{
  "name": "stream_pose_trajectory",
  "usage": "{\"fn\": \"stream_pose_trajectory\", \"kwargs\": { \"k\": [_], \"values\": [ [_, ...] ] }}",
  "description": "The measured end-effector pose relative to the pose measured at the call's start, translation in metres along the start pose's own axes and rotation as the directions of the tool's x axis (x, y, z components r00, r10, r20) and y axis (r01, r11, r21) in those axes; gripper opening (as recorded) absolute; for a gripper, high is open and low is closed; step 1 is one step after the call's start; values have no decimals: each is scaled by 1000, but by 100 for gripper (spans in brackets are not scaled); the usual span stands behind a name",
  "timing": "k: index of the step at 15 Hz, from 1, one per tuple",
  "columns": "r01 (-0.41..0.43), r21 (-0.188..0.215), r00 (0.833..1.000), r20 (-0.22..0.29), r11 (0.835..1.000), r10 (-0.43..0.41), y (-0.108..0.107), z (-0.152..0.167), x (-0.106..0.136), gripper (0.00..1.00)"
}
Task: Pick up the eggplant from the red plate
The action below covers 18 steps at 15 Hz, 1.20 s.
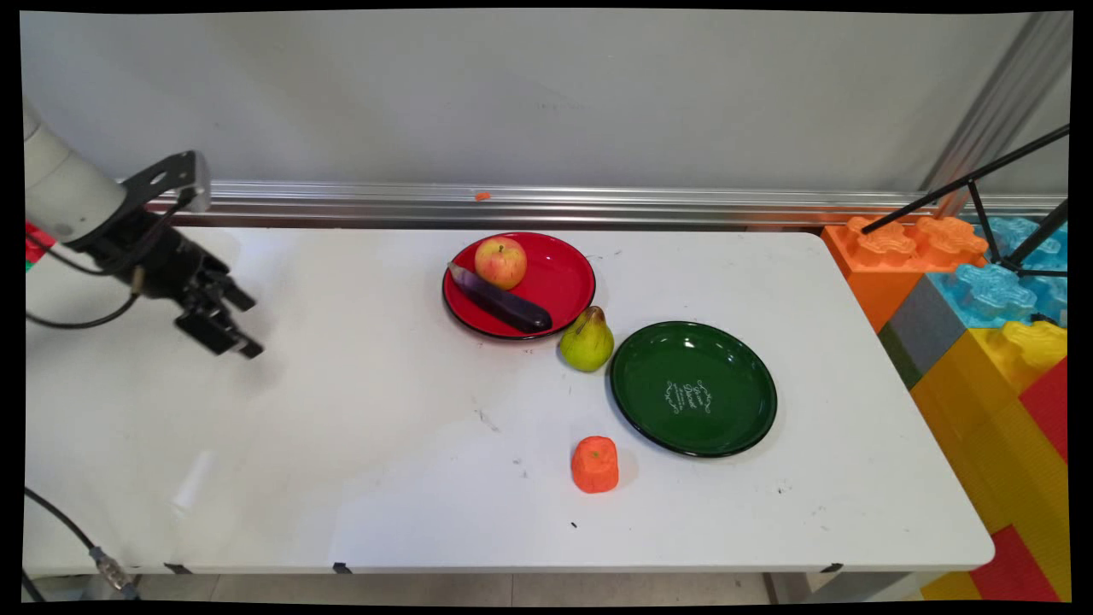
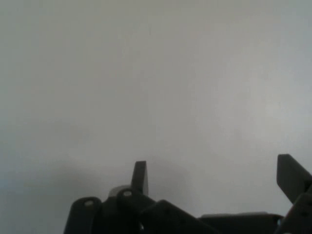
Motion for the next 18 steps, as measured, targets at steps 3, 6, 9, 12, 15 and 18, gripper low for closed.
{"fn": "stream_pose_trajectory", "kwargs": {
  "k": [3,6,9,12,15,18],
  "values": [
    [-3,-9,998,-65,1000,2,-5,6,21,100],
    [-21,-26,993,-118,999,17,-8,12,42,100],
    [-59,-44,984,-173,997,50,-12,22,71,100],
    [-114,-64,973,-208,991,99,-14,31,96,100],
    [-187,-78,958,-235,979,164,-16,43,125,100],
    [-258,-76,940,-248,963,233,-23,56,156,100]
  ]
}}
